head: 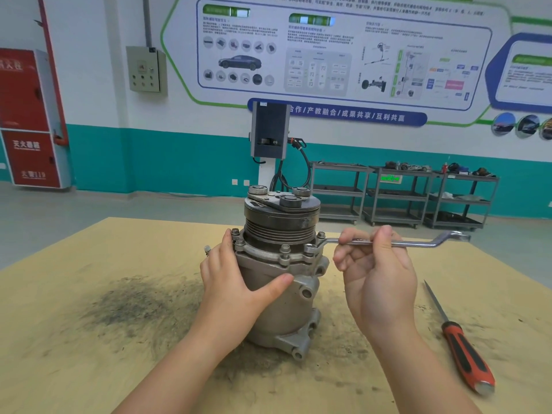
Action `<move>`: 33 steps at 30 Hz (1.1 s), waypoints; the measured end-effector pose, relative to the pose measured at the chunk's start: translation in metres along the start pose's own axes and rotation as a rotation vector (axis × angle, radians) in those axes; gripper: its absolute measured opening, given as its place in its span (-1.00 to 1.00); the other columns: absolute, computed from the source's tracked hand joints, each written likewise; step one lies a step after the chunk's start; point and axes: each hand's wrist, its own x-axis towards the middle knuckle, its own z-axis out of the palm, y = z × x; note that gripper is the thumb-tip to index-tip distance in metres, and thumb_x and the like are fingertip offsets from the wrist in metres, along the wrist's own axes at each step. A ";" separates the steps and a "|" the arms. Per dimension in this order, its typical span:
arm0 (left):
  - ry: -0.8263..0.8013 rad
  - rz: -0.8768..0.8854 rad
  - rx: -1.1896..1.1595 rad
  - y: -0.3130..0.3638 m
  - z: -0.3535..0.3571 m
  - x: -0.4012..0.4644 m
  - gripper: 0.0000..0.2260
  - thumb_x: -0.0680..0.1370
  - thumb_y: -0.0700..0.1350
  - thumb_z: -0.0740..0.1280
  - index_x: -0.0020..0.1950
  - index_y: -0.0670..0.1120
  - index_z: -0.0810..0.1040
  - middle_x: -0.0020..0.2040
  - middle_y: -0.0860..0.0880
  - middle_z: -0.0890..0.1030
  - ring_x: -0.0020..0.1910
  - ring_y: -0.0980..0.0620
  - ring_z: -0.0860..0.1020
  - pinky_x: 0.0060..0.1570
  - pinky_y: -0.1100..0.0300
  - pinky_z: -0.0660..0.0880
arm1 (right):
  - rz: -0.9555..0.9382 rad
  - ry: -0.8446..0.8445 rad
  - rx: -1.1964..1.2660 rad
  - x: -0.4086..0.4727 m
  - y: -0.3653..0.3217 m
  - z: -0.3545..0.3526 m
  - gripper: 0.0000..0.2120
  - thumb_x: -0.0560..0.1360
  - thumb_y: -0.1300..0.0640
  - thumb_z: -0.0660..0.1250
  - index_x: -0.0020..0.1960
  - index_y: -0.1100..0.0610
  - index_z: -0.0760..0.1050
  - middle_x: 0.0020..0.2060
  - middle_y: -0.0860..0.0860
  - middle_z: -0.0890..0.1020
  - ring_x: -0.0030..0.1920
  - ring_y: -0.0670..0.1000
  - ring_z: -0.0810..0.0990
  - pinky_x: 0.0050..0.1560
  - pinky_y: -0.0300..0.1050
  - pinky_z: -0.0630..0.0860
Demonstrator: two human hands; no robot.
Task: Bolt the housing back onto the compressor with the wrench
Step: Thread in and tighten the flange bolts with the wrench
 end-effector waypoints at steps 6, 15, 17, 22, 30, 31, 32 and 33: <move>0.010 0.015 0.024 -0.002 0.002 0.000 0.23 0.08 0.68 0.15 0.60 0.13 -0.11 0.34 0.34 0.13 0.40 0.31 0.03 0.36 0.16 0.07 | -0.158 -0.027 -0.112 -0.006 0.007 -0.003 -0.75 0.68 0.12 0.00 -0.13 0.17 0.30 -0.35 0.10 0.61 -0.45 0.05 0.54 -0.41 -0.18 0.46; 0.021 -0.002 0.045 -0.002 0.004 0.003 0.31 0.00 0.75 0.03 0.61 0.08 -0.06 0.42 0.20 0.17 0.45 0.18 0.06 0.45 0.00 0.17 | -0.877 -0.346 -0.852 -0.034 0.030 0.004 -0.63 0.60 0.00 0.25 -0.15 0.29 0.61 -0.17 0.01 0.63 -0.09 -0.07 0.61 0.00 -0.22 0.55; 0.024 0.004 0.038 -0.002 0.003 0.002 0.27 0.04 0.73 0.08 0.61 0.08 -0.06 0.40 0.24 0.16 0.42 0.22 0.06 0.42 0.07 0.15 | -0.848 -0.358 -0.818 -0.030 0.023 0.005 -0.68 0.60 0.02 0.26 -0.13 0.24 0.61 -0.14 -0.02 0.63 -0.07 -0.09 0.62 0.02 -0.22 0.54; 0.002 -0.003 0.020 -0.001 0.002 0.001 0.26 0.02 0.73 0.09 0.60 0.15 -0.10 0.27 0.38 0.14 0.39 0.32 0.04 0.42 0.08 0.12 | -0.360 -0.091 -0.256 -0.015 -0.003 0.004 -0.72 0.63 0.06 0.10 -0.16 0.12 0.48 -0.26 0.04 0.63 -0.34 0.03 0.59 -0.28 -0.18 0.52; -0.005 -0.004 0.006 0.001 0.000 0.000 0.28 0.01 0.72 0.10 0.61 0.12 -0.09 0.25 0.37 0.13 0.40 0.30 0.04 0.38 0.14 0.08 | 0.080 -0.052 0.080 0.000 -0.003 -0.005 -0.64 0.61 0.08 0.07 -0.25 0.20 0.47 -0.33 0.13 0.58 -0.41 0.05 0.50 -0.38 -0.19 0.48; -0.008 -0.006 0.002 0.001 -0.001 -0.001 0.28 0.01 0.72 0.10 0.60 0.12 -0.09 0.27 0.37 0.13 0.39 0.31 0.04 0.39 0.12 0.09 | 0.098 -0.057 0.086 0.002 -0.003 -0.006 -0.64 0.62 0.08 0.07 -0.25 0.20 0.46 -0.34 0.12 0.58 -0.41 0.05 0.50 -0.39 -0.19 0.47; -0.009 -0.008 -0.001 0.002 -0.001 -0.001 0.28 0.01 0.72 0.10 0.60 0.13 -0.09 0.29 0.36 0.14 0.38 0.32 0.04 0.40 0.11 0.10 | 0.115 -0.065 0.088 0.003 -0.004 -0.007 -0.64 0.62 0.07 0.06 -0.25 0.19 0.45 -0.35 0.12 0.57 -0.41 0.04 0.49 -0.39 -0.20 0.46; -0.011 -0.010 -0.002 0.002 -0.001 -0.001 0.27 0.01 0.72 0.10 0.60 0.13 -0.10 0.32 0.35 0.14 0.38 0.33 0.04 0.40 0.10 0.11 | 0.127 -0.071 0.084 0.004 -0.006 -0.008 -0.65 0.61 0.06 0.07 -0.24 0.20 0.45 -0.35 0.11 0.57 -0.42 0.04 0.49 -0.39 -0.20 0.45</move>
